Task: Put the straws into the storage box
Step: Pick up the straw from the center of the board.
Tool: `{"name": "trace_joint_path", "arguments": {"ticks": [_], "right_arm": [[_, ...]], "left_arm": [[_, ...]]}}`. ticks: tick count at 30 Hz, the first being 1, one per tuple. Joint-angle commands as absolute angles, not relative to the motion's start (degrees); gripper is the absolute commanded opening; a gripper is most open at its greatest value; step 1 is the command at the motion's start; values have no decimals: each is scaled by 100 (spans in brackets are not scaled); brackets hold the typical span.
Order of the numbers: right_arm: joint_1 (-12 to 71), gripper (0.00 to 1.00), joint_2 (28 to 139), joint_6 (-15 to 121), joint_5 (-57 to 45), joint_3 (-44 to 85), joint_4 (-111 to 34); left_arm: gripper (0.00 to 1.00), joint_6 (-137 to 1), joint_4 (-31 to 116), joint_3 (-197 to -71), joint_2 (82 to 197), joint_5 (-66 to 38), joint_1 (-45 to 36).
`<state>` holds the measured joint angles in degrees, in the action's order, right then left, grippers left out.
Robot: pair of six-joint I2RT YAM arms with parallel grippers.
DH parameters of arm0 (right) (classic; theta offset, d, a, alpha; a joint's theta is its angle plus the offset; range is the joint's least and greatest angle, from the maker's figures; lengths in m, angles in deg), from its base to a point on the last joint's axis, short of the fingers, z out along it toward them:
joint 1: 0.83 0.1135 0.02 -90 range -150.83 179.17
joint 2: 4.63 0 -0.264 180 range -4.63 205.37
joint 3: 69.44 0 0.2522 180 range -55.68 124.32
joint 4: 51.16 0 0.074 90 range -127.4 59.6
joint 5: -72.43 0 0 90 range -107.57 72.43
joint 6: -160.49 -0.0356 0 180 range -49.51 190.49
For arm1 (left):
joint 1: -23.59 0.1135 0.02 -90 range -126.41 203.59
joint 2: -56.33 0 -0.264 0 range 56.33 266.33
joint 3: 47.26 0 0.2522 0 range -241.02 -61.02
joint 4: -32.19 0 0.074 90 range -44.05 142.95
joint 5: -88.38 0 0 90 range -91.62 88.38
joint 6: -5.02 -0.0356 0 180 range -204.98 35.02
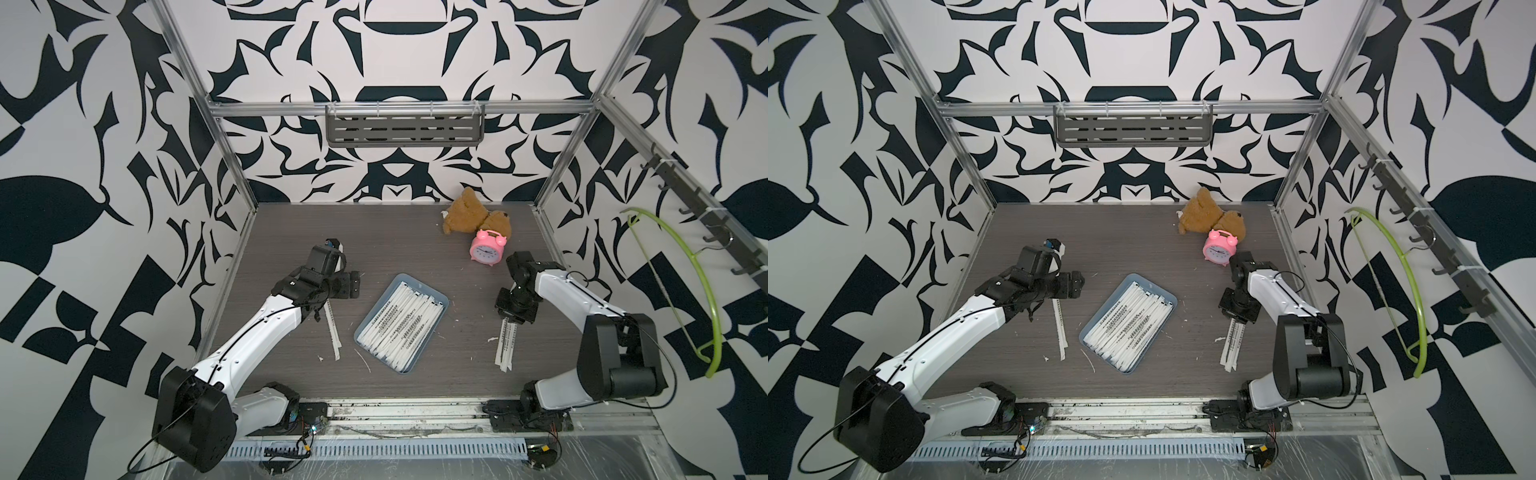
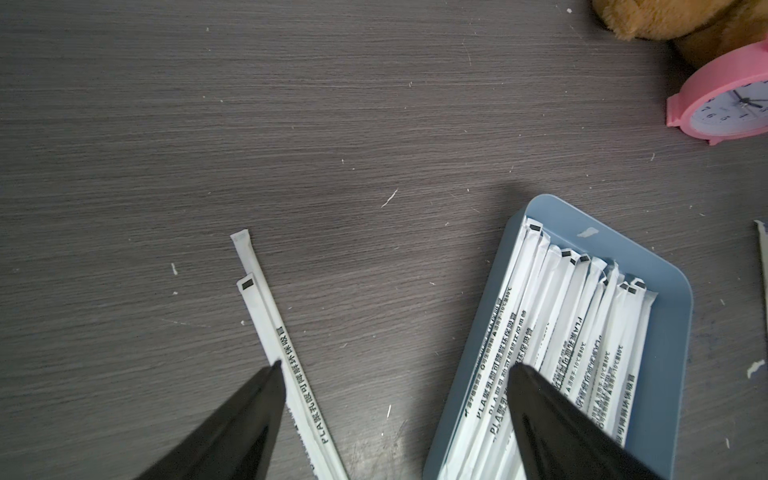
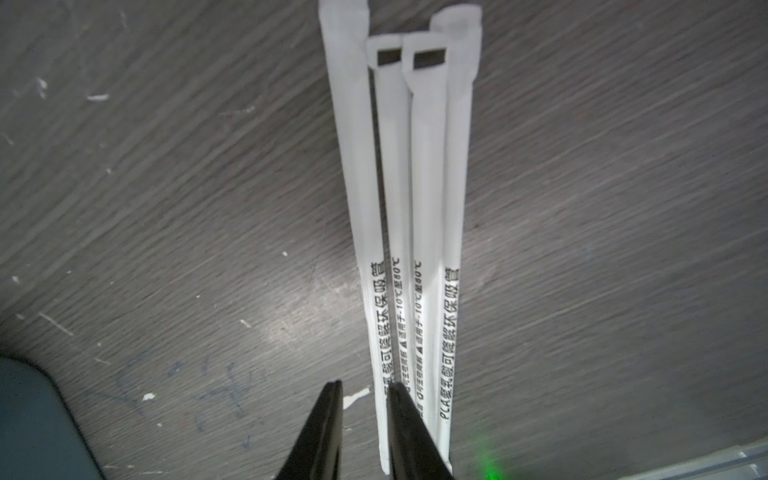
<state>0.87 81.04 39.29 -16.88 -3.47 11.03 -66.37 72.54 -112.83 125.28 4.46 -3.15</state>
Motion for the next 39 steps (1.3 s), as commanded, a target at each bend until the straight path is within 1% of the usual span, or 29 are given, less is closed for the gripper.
{"name": "trace_joint_path", "arguments": {"ticks": [1, 11, 16, 18, 24, 27, 30, 33, 35, 39], "right_arm": [[119, 26, 8179, 3982, -1824, -393, 1003], [117, 27, 8610, 4058, -1776, -579, 668], [119, 25, 8786, 4052, -1784, -670, 494], [115, 22, 8827, 4063, -1789, -700, 462], [322, 6, 8465, 3949, -1814, -586, 741], [796, 2, 8229, 3643, -1803, -312, 1025], [1498, 0, 8031, 2945, -1757, 117, 1311], [2471, 0, 7905, 1777, -1892, 716, 1494], [3148, 0, 7933, 950, -2196, 1189, 1546], [4075, 0, 8391, -415, -2574, 1877, 1162]], "left_arm": [[91, -6670, 7199, -11305, 12637, 289, -295], [90, -6696, 7252, -11287, 12622, 234, -295], [90, -6679, 7267, -11289, 12603, 201, -295], [90, -6670, 7268, -11305, 12604, 194, -294], [90, -6669, 7341, -11292, 12562, 299, -295], [89, -6595, 7420, -11243, 12522, 458, -250], [88, -6441, 7566, -11201, 12489, 484, -71], [87, -6360, 7609, -11122, 12388, 363, 125], [86, -6353, 7601, -11077, 12319, 339, 170], [86, -6319, 7541, -10963, 12298, 323, 179]]}}
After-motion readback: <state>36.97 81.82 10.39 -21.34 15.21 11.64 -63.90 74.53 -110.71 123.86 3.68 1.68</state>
